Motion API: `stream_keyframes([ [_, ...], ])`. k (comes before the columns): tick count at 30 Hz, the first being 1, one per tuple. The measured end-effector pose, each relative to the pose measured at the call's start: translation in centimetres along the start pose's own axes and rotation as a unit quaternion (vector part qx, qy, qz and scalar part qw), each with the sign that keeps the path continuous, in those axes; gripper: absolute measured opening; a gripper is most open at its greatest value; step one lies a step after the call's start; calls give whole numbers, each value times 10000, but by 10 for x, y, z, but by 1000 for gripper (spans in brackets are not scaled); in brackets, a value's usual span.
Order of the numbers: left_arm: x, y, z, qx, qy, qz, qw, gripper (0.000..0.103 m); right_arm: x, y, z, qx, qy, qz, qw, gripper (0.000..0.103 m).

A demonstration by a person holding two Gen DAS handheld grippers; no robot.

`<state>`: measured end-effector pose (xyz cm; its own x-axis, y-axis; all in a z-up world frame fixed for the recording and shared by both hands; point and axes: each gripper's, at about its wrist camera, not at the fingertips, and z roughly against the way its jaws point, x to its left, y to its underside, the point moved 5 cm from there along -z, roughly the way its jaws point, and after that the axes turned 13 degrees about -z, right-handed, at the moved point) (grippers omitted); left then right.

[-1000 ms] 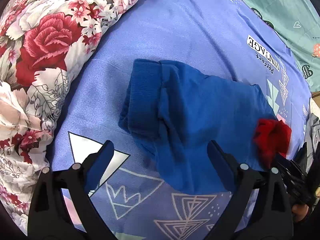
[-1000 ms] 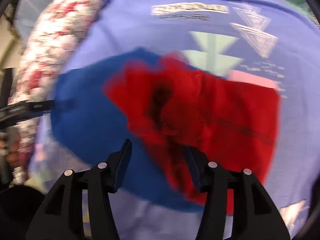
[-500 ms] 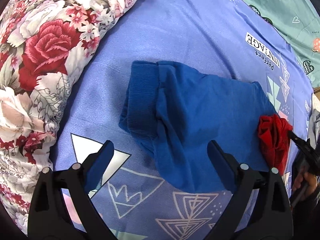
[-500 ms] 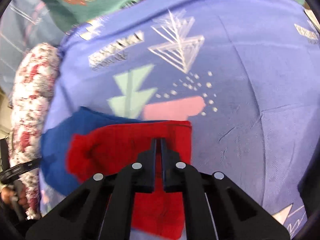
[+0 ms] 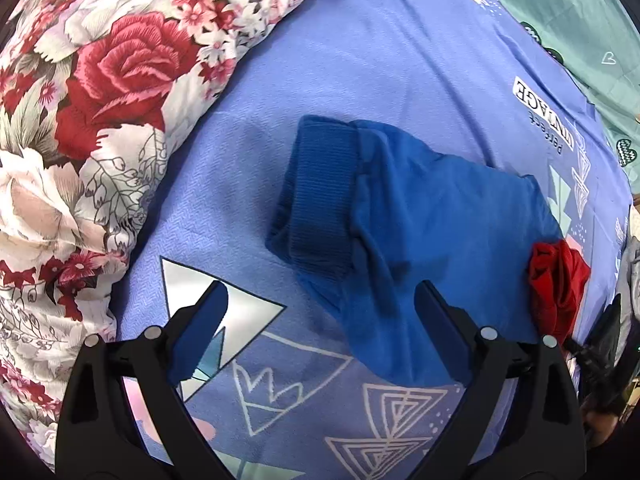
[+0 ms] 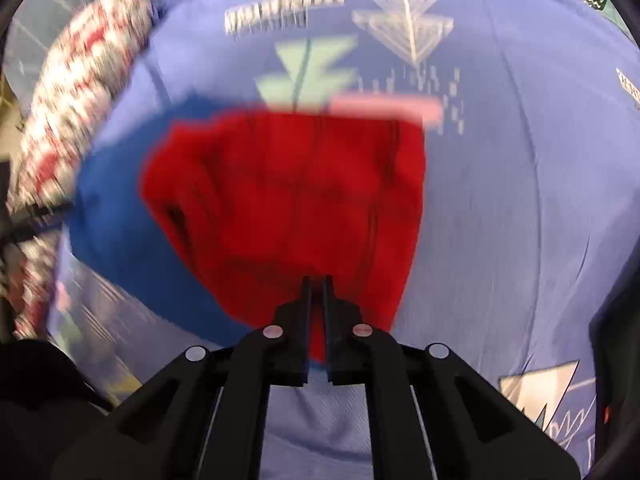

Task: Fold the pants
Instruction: 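Lay the red leg end over the blue fabric with the right tool, then release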

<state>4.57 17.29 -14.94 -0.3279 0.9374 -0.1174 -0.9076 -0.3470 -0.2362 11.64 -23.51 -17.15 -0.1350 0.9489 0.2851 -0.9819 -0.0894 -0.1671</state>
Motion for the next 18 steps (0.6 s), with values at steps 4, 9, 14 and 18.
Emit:
stream_keyframes([
  [4,9,-1,5,-31,23,71,10000,95,22,-12,15,-268,-233,139,9993,10],
  [9,23,0,17,-177,144,261,9994,95,67,-27,16,-347,-749,365,9959,10],
  [14,36,8,13,-112,207,498,9985,95,98,-19,-32,191,-436,824,9955,10],
  [18,34,10,4,-10,366,578,9977,95,94,-22,-19,172,-577,657,9960,10],
])
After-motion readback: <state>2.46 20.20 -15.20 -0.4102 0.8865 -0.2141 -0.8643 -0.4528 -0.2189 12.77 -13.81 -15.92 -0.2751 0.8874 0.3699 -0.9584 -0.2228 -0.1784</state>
